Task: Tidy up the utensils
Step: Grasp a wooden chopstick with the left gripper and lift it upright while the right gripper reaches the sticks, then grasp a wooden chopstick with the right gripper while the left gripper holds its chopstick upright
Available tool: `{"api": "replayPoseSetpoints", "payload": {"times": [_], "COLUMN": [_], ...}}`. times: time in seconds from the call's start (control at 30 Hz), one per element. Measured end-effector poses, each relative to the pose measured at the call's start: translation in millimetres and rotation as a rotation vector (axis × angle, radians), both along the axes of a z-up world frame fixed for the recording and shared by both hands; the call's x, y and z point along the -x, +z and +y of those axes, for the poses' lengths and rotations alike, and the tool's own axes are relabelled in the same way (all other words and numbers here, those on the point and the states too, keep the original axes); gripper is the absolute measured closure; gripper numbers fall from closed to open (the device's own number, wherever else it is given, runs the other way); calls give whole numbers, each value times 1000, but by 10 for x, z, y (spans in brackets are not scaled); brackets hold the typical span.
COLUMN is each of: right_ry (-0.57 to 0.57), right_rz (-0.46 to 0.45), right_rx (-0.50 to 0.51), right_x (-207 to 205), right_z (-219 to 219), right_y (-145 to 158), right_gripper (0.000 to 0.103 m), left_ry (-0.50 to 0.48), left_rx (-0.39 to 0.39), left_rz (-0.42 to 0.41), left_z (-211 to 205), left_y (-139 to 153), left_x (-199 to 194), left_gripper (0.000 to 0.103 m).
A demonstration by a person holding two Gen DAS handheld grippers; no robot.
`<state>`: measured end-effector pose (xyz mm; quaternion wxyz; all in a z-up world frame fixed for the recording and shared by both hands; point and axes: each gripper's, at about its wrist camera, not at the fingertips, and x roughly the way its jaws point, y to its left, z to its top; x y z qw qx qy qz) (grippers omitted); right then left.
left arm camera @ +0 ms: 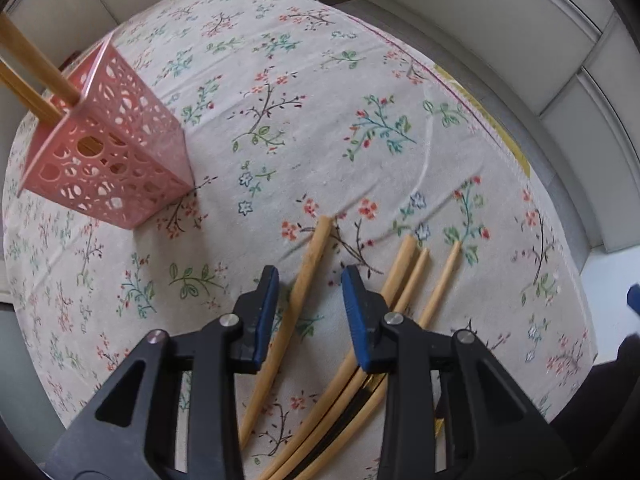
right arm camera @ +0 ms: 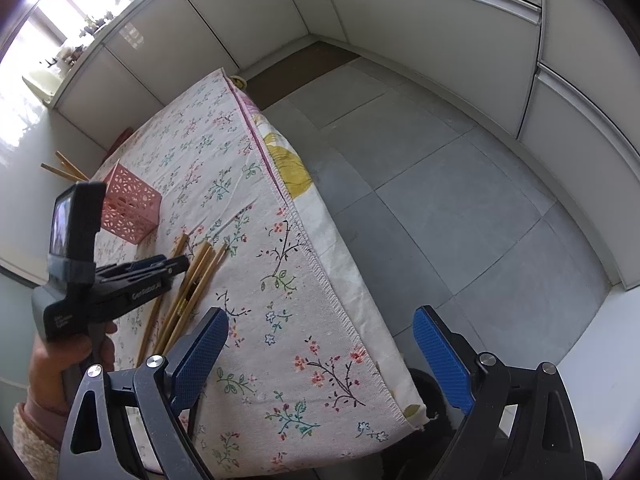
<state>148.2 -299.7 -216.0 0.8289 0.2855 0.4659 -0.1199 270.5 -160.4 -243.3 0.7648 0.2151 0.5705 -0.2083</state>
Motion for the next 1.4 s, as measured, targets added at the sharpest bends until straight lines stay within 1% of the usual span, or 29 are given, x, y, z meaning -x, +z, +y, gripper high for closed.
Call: {"api": "replayPoseSetpoints", "payload": {"times": [0.03, 0.07, 0.13, 0.17, 0.2, 0.23, 0.3, 0.37, 0.4, 0.43, 0.47, 0.5, 0.57, 0.6, 0.63, 0.67, 0.7, 0.77, 0.83, 0.87, 0.9, 0.93, 0.97, 1.03, 1.07, 1.1, 1.17, 1.3, 1.4], "right_ry": [-2, -1, 9, 18, 33, 41, 39, 29, 23, 11, -2, -23, -56, -51, -51, -57, -64, -68, -94, -109, -120, -124, -128, -156, -160, -166, -167, -141, -109], "right_rz": [1, 3, 11, 20, 40, 53, 83, 121, 149, 187, 217, 257, 265, 283, 301, 326, 340, 353, 361, 360, 364, 361, 351, 312, 268, 231, 157, 32, -58], "right_rx": [-1, -6, -11, -12, -20, -33, -82, -158, -187, -203, -218, -235, -188, -159, -158, -167, -155, -111, -59, -33, 2, 25, 21, -46, -119, -170, -205, -208, -192], "right_x": [-23, -63, -157, -220, -324, -396, -561, -756, -854, -955, -1034, -1128, -1216, -1298, -1347, -1391, -1423, -1481, -1508, -1518, -1532, -1551, -1564, -1528, -1494, -1452, -1361, -1153, -947], "right_z": [2, 5, 36, 67, 121, 159, 239, 314, 352, 396, 432, 477, 551, 632, 676, 731, 789, 904, 997, 1038, 1082, 1120, 1137, 1100, 1060, 1023, 1001, 1032, 1068], "right_y": [3, 9, 13, 7, -17, -45, -107, -190, -242, -300, -347, -413, -372, -360, -379, -408, -414, -411, -406, -403, -404, -411, -418, -435, -457, -470, -424, -212, 20], "right_gripper": [8, 8, 8, 8, 9, 9, 13, 19, 27, 38, 43, 50, 53, 56, 60, 61, 61, 60, 63, 70, 82, 92, 93, 95, 96, 97, 97, 97, 97], "left_ry": [13, 15, 12, 30, 56, 88, 154, 204, 233, 255, 269, 286, 315, 329, 335, 331, 325, 320, 325, 329, 336, 345, 354, 369, 375, 382, 388, 388, 384], "left_rx": [25, 27, -30, -40, -22, 12, 67, 117, 146, 170, 188, 214, 262, 289, 310, 328, 338, 351, 372, 380, 386, 391, 395, 408, 415, 423, 435, 455, 476], "left_rz": [18, 5, -88, -127, -144, -167, -241, -290, -314, -340, -358, -381, -413, -426, -433, -437, -447, -463, -467, -464, -461, -459, -459, -463, -464, -468, -482, -527, -558], "left_z": [24, 60, 181, 296, 409, 557, 875, 1138, 1289, 1407, 1507, 1627, 1808, 1898, 1962, 1984, 2015, 2009, 2083, 2134, 2177, 2226, 2254, 2315, 2343, 2363, 2382, 2365, 2336], "left_y": [-2, -3, -18, -17, 4, 62, 266, 484, 607, 719, 796, 878, 979, 1020, 1009, 1032, 1067, 1118, 1151, 1159, 1163, 1174, 1185, 1213, 1229, 1249, 1301, 1435, 1555], "left_x": [-12, 2, 54, 114, 146, 185, 269, 352, 395, 444, 436, 479, 526, 556, 522, 533, 562, 675, 696, 695, 690, 688, 687, 693, 698, 711, 745, 850, 940], "left_gripper": [80, 88, 91, 92, 93, 93, 95, 95, 95, 95, 95, 95, 95, 95, 95, 95, 95, 95, 95, 95, 95, 95, 95, 95, 95, 95, 95, 95, 95]}}
